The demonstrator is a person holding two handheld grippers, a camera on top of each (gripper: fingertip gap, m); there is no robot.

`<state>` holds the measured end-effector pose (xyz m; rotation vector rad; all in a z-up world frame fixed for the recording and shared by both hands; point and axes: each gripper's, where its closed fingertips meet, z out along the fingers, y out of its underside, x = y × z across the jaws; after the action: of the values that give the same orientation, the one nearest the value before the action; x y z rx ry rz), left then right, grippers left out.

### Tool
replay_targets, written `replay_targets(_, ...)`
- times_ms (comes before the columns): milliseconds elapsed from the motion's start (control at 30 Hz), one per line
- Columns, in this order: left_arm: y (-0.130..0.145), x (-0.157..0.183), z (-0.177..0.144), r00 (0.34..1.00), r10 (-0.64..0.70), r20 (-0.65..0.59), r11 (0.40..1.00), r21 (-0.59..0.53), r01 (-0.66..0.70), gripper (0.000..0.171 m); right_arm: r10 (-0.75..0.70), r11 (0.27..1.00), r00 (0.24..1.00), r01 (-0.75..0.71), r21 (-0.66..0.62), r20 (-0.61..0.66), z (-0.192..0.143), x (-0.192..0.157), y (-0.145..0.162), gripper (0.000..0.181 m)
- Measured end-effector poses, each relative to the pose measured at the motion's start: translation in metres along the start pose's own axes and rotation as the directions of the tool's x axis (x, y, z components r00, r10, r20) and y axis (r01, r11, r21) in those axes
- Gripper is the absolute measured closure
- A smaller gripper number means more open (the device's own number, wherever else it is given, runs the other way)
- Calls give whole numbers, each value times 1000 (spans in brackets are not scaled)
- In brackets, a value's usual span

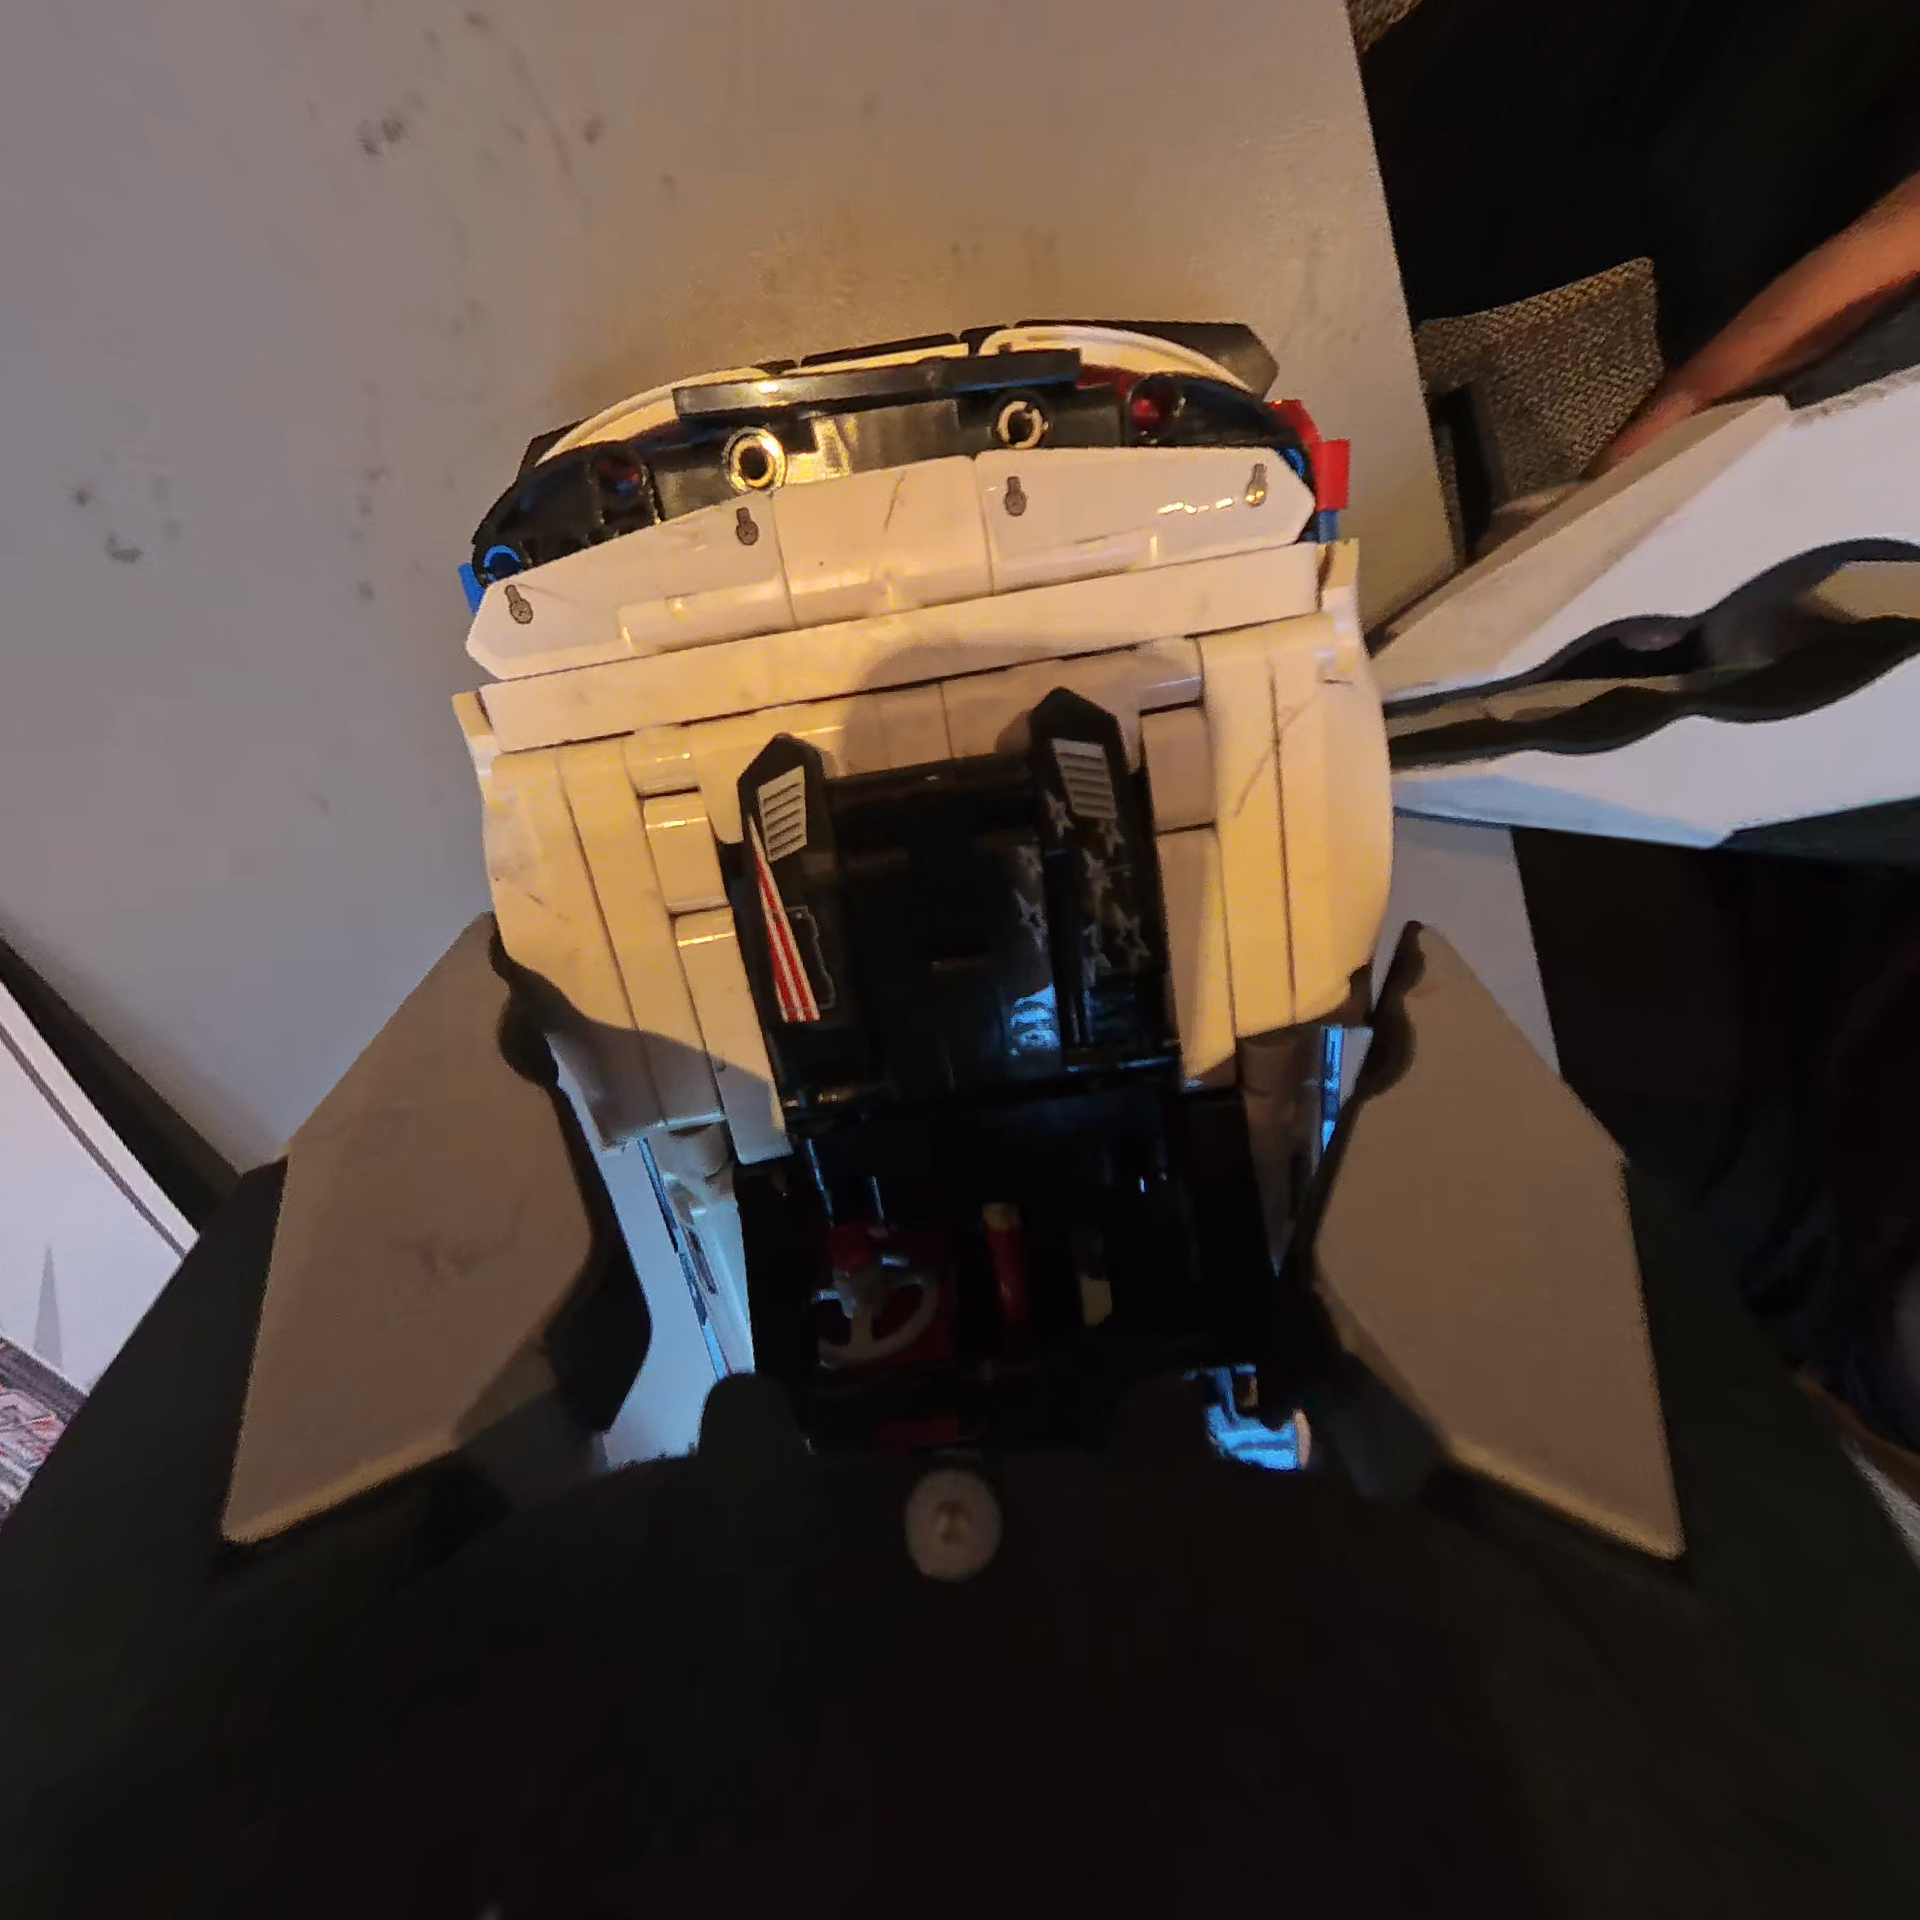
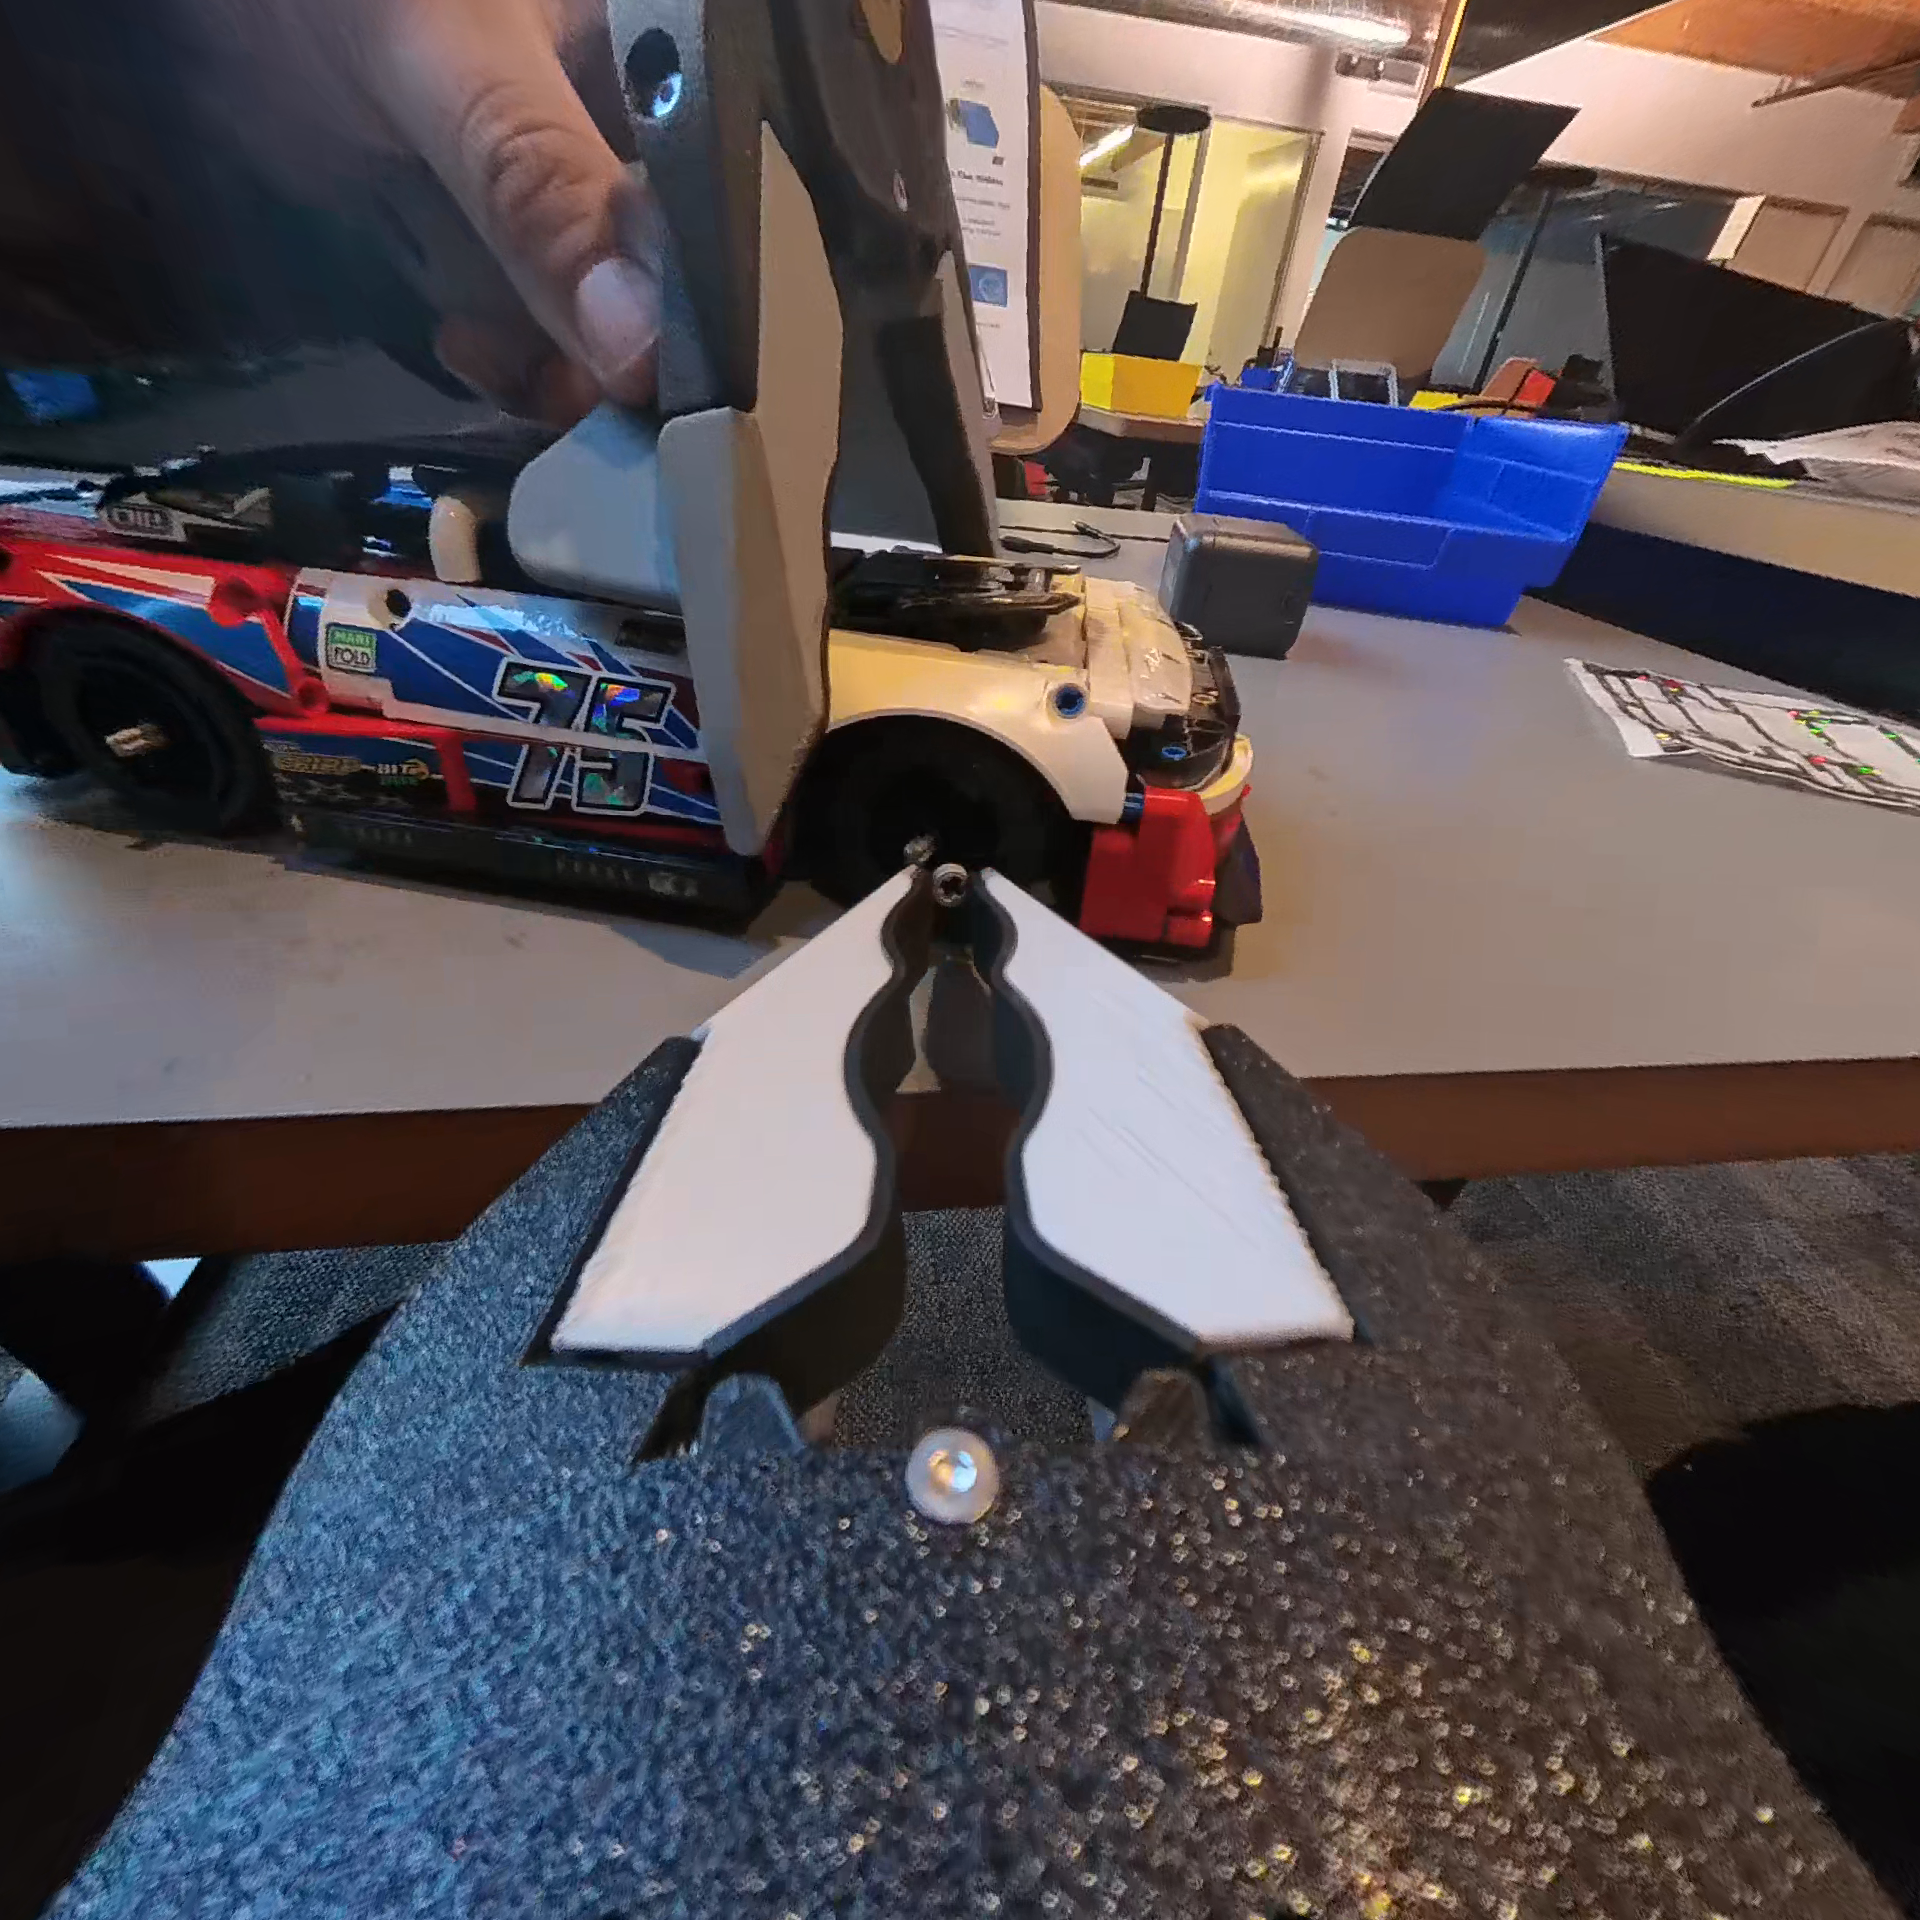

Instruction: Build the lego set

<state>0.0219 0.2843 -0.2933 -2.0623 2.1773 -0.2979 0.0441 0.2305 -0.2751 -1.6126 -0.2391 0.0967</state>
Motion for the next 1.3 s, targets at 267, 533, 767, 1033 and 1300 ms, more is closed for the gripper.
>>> replay_targets(267,-2,0,-2,1000,7,10,1000,30,-7,20,-29,999,1000,29,16,-8,-8,-2,-6,180)
replay_targets(533,-8,0,-4,1000,-22,-6,997,80,23,24,-109,994,993,109,-20,-45,-4,4,-7,180)
replay_targets(767,-10,-1,-4,999,-36,-11,996,79,37,25,-146,989,986,144,-34,-76,-4,16,-7,180)
replay_targets(1033,-10,-1,-3,999,-42,7,997,70,42,24,-99,995,994,99,-4,-39,-9,13,-6,179)
replay_targets(1300,-10,-1,-1,998,-46,34,998,49,44,22,-88,996,996,88,8,-23,-6,8,-7,179)
